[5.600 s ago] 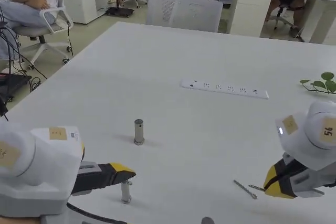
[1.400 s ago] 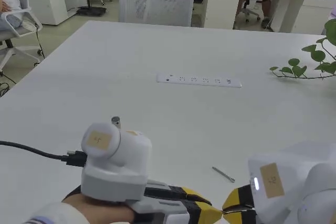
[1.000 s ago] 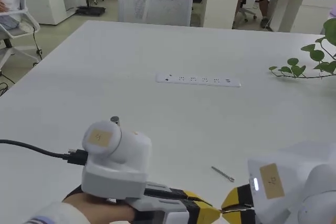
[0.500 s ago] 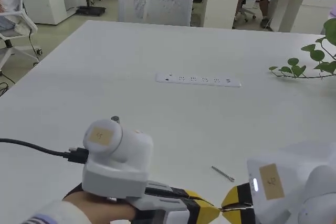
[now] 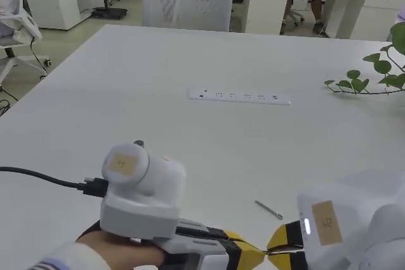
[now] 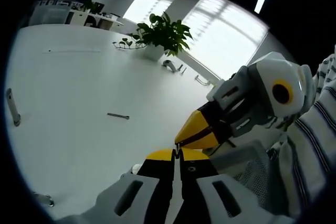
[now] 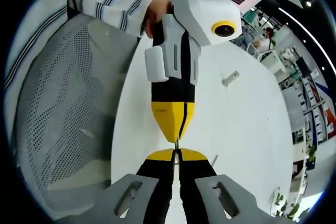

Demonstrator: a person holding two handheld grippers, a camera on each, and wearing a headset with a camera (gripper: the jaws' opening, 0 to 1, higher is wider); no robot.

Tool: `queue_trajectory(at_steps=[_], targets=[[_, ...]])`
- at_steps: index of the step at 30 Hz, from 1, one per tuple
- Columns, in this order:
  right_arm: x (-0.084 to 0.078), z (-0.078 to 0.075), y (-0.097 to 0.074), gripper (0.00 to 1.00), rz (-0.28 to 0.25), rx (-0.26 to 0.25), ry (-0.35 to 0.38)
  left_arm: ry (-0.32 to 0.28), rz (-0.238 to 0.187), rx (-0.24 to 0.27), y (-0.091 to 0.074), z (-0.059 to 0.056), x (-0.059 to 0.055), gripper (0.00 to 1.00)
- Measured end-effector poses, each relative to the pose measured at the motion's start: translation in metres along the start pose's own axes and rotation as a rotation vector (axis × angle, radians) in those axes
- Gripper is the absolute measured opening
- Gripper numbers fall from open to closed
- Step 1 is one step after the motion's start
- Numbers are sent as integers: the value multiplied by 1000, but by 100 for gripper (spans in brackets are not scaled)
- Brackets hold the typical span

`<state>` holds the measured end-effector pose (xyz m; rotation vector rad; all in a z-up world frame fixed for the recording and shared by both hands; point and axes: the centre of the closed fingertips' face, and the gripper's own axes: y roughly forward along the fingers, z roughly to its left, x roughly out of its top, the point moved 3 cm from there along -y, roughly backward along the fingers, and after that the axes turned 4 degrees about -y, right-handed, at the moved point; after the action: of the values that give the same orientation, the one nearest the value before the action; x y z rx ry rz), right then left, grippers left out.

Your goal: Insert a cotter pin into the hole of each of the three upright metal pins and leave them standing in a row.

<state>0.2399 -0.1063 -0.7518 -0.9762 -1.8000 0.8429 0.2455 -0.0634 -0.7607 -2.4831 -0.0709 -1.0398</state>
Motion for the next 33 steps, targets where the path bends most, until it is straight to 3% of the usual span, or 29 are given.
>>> queue_trajectory(at_steps=[10, 33], targets=[[1, 0, -1, 3, -2, -4, -4, 6, 3, -2, -1, -1, 0, 2], [2, 1, -2, 3, -6, -13, 2, -46, 2, -6, -1, -1, 0, 1]])
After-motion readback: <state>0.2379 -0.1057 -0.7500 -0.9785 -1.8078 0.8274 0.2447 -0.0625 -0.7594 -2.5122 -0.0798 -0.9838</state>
